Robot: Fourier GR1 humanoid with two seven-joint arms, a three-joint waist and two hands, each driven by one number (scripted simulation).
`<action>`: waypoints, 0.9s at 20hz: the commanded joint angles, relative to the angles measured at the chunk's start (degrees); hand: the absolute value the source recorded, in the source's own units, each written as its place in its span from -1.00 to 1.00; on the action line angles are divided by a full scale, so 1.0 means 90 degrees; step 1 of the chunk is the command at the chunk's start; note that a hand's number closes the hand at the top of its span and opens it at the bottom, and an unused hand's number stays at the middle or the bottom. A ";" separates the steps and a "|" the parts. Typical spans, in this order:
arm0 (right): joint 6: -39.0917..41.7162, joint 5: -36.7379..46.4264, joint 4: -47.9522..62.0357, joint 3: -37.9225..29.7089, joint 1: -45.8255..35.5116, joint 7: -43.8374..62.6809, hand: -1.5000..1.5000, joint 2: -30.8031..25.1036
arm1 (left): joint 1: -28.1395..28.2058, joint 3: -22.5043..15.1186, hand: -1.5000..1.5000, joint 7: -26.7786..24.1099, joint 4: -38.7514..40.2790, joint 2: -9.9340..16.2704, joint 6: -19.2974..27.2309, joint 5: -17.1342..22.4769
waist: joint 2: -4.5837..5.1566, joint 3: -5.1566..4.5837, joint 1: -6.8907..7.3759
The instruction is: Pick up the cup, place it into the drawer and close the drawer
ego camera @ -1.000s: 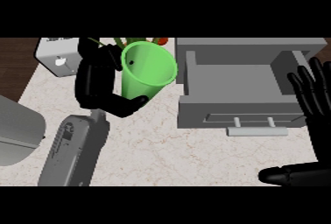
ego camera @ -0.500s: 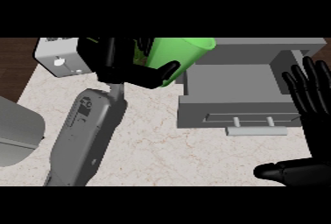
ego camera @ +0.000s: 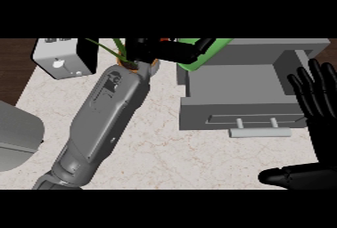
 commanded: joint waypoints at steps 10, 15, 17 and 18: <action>0.0307 -0.0097 0.0508 -0.0063 0.0048 -0.0604 -1.00 0.0005 | -0.1609 -0.0741 1.00 -0.0746 0.2549 -0.0006 0.0833 0.1223 | 0.0065 0.0007 -0.0244; 0.0118 -0.0059 0.0425 -0.0060 -0.0476 -0.0102 -1.00 -0.0113 | -0.1589 -0.1325 1.00 -0.1185 0.3127 -0.0006 0.0883 0.1684 | 0.0070 0.0004 -0.0261; 0.0226 -0.0019 0.0534 0.0018 -0.0140 -0.0414 -1.00 0.0004 | -0.1697 -0.1678 1.00 -0.0874 0.3170 -0.0006 0.0785 0.1830 | 0.0065 0.0006 -0.0287; 0.0230 -0.0107 0.0264 -0.0062 -0.0135 -0.0254 -1.00 -0.0092 | -0.1688 -0.1624 1.00 -0.1025 0.3353 -0.0006 0.0768 0.1693 | 0.0052 0.0004 -0.0231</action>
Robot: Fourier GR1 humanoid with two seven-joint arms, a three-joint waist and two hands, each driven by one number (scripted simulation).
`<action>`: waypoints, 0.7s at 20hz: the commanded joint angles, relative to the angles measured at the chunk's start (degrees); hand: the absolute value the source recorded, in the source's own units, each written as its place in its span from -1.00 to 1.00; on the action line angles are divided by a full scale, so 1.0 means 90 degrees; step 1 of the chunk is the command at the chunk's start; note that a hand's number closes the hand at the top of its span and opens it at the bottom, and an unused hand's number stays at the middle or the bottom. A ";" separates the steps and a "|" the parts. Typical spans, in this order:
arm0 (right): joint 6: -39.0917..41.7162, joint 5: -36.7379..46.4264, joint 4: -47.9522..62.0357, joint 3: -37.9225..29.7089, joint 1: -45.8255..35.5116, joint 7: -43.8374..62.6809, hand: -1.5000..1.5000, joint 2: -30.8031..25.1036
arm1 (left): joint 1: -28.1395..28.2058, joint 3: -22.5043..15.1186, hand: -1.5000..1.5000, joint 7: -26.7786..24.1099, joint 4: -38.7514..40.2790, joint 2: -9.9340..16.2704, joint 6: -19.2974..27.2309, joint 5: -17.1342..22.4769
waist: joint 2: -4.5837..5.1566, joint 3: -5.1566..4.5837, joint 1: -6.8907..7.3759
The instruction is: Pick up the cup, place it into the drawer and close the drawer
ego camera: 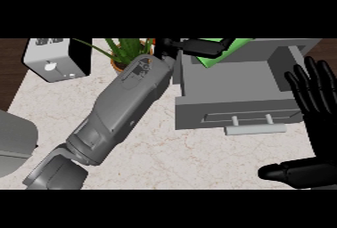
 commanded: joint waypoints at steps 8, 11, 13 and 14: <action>-0.0177 0.0243 -0.0025 0.0337 -0.0307 0.0058 -1.00 0.0193 | -0.0349 -0.1217 1.00 -0.0088 0.0793 0.0000 0.0112 0.0702 | 0.0053 0.0001 -0.0224; 0.0003 0.0062 0.0200 0.0278 -0.0183 -0.0194 -1.00 0.0216 | -0.0449 -0.1555 1.00 -0.0005 0.1149 0.0000 0.0318 0.0559 | 0.0112 0.0010 -0.0388; -0.0076 0.0213 0.0179 0.0321 -0.0239 -0.0236 -1.00 0.0239 | -0.0545 -0.1670 -1.00 0.0002 0.1249 0.0000 0.0238 0.0534 | 0.0097 0.0007 -0.0304; 0.0011 0.0075 0.0296 0.0142 -0.0399 -0.0095 -1.00 0.0048 | -0.0668 -0.1772 -1.00 0.0148 0.1250 0.0000 0.0402 0.0535 | 0.0102 0.0008 -0.0337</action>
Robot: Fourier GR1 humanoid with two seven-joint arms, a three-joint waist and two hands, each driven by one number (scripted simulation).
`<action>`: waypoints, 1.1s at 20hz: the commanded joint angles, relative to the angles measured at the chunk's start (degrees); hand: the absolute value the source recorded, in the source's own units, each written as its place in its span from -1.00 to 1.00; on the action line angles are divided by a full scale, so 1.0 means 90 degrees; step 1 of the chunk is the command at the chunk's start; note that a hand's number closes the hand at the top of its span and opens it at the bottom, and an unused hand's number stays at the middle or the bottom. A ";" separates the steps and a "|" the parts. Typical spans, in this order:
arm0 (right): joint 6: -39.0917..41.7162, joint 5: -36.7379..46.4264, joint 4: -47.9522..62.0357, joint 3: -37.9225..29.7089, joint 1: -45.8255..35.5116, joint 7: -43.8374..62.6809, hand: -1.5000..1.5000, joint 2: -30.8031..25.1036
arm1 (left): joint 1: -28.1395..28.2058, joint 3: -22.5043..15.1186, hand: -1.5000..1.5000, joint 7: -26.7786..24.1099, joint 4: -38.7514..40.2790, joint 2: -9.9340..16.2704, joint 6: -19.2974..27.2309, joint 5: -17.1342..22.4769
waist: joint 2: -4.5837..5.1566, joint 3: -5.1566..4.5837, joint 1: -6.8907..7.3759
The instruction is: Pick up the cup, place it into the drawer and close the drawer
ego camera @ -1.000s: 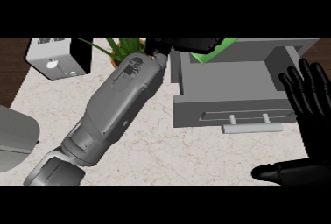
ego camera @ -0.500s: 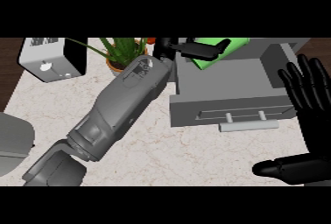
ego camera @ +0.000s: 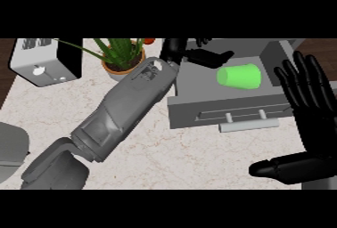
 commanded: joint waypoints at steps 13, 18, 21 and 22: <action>0.0353 -0.0866 -0.0095 -0.0285 0.0148 0.0091 -1.00 -0.0092 | 0.0058 -0.0018 -1.00 -0.0752 -0.0811 -0.0001 0.0021 0.1219 | -0.0069 -0.0004 0.0177; 0.0525 -0.1244 -0.0374 -0.0492 0.0433 0.0181 -1.00 -0.0219 | 0.0318 0.0312 -1.00 -0.0925 -0.1179 -0.0001 -0.0322 0.1371 | -0.0148 -0.0010 0.0513; 0.0566 -0.0744 -0.0477 -0.0136 0.0525 0.0069 1.00 -0.0170 | 0.0697 0.0557 -1.00 -0.0750 -0.1331 0.0258 -0.0417 0.1395 | -0.0165 -0.0013 0.0626; 0.0772 -0.0858 -0.0626 -0.0197 0.0635 0.0224 1.00 -0.0406 | 0.0264 0.0634 -1.00 -0.0407 -0.1388 0.0426 -0.0302 0.1353 | -0.0172 -0.0011 0.0599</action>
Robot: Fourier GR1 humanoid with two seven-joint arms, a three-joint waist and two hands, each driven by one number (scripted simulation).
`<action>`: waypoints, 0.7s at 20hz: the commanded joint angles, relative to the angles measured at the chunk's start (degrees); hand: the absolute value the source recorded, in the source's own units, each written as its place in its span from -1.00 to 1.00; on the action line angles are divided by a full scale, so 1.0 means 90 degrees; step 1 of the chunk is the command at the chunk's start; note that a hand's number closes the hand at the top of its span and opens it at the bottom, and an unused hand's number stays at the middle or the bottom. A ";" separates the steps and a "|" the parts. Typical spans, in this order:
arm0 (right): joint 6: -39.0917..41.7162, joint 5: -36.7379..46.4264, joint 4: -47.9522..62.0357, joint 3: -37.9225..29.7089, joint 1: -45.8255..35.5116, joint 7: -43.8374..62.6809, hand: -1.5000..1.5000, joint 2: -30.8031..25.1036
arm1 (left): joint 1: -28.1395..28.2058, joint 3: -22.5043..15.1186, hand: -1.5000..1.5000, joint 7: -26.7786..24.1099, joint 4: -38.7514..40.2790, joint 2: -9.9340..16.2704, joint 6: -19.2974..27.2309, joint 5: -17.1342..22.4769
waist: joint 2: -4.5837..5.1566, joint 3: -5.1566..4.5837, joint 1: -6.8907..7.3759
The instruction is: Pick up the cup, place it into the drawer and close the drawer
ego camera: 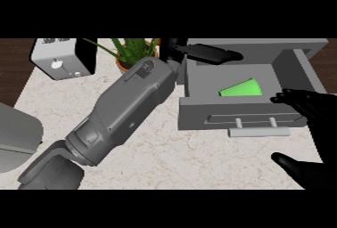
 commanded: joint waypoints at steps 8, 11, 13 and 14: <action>0.0723 0.1028 -0.0475 0.0388 0.0477 0.0054 1.00 -0.0734 | 0.1606 0.0498 -1.00 0.0420 -0.1976 0.1167 0.0043 0.0201 | -0.0084 -0.0007 0.0303; 0.0832 0.1223 -0.0246 0.0192 0.0234 0.0182 1.00 -0.1082 | 0.2287 0.0370 -1.00 0.0788 -0.2980 0.1664 0.0165 0.0172 | -0.0112 -0.0007 0.0447; 0.0906 0.1384 -0.0539 0.0291 0.0567 0.0146 1.00 -0.1073 | 0.3096 0.0391 -1.00 0.0611 -0.3505 0.1813 0.0137 0.0179 | -0.0097 -0.0007 0.0378; 0.0921 0.1675 -0.0351 0.0471 0.0804 -0.0148 1.00 -0.0907 | 0.3300 0.0474 -1.00 0.0755 -0.3851 0.2001 0.0057 0.0262 | -0.0085 -0.0003 0.0367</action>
